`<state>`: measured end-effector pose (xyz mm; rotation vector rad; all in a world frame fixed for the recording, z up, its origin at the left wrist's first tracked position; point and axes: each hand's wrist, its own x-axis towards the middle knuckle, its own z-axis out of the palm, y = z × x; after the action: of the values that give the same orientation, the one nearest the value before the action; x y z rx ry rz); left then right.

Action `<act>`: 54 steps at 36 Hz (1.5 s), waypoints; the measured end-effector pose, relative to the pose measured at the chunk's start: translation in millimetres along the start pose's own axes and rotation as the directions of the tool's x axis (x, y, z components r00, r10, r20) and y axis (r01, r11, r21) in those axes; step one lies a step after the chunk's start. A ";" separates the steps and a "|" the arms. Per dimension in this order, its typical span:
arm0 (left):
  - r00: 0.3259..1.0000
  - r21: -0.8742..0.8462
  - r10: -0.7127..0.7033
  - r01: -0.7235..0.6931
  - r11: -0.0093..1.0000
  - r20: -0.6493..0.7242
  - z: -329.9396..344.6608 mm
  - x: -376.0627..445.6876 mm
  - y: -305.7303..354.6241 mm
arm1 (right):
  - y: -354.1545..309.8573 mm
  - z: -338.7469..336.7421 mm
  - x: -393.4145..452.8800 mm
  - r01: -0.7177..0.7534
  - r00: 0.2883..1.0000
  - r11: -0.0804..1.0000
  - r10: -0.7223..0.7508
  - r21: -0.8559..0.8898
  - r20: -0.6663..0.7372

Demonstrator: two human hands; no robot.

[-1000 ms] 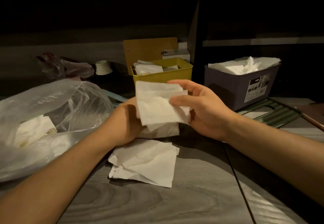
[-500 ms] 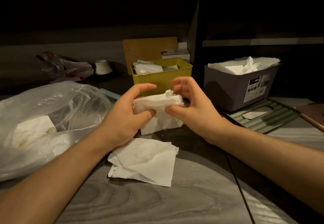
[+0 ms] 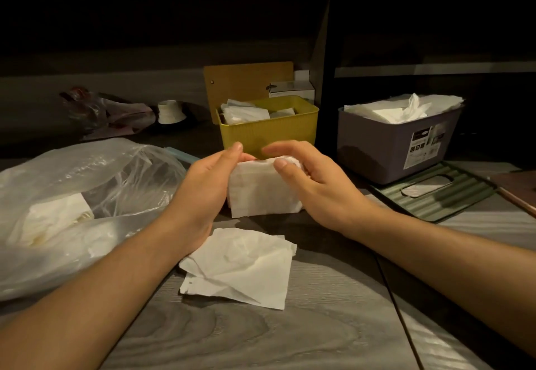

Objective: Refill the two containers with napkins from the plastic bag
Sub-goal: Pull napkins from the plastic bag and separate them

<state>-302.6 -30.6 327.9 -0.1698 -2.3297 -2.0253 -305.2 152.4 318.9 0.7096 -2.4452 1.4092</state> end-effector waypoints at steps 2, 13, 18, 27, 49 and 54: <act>0.999 0.038 0.041 -0.040 0.998 -0.015 1.8 0.5 -2.0 | 1.0 1.4 1.3 -0.003 1.000 0.999 0.002 -0.036 -0.027; 0.996 0.061 0.087 -0.088 0.994 0.026 2.0 -0.3 -1.6 | -0.3 0.7 -2.3 -0.002 0.998 0.997 0.007 -0.078 0.064; 0.978 0.194 0.143 -0.172 0.966 0.154 -9.3 1.3 -5.1 | 2.1 -0.9 -0.1 0.007 0.999 0.978 -0.015 -0.206 -0.037; 0.983 0.273 0.177 -0.183 0.944 0.047 -13.5 4.8 -12.2 | -45.6 2.2 -19.7 0.121 0.930 0.878 0.063 -0.463 0.362; 0.981 -0.119 -0.076 0.098 0.988 0.178 -14.9 5.3 -1.2 | -5.5 -25.9 5.9 -0.127 0.974 0.989 0.111 0.071 0.197; 0.961 0.022 0.028 -0.035 0.999 0.273 -18.2 5.4 -7.2 | -3.6 -24.6 7.9 -0.096 0.951 0.993 0.112 -0.069 0.289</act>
<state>-309.4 -49.4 324.0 -0.5136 -2.4875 -2.0713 -311.2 169.6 337.5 0.8417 -2.7734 1.3527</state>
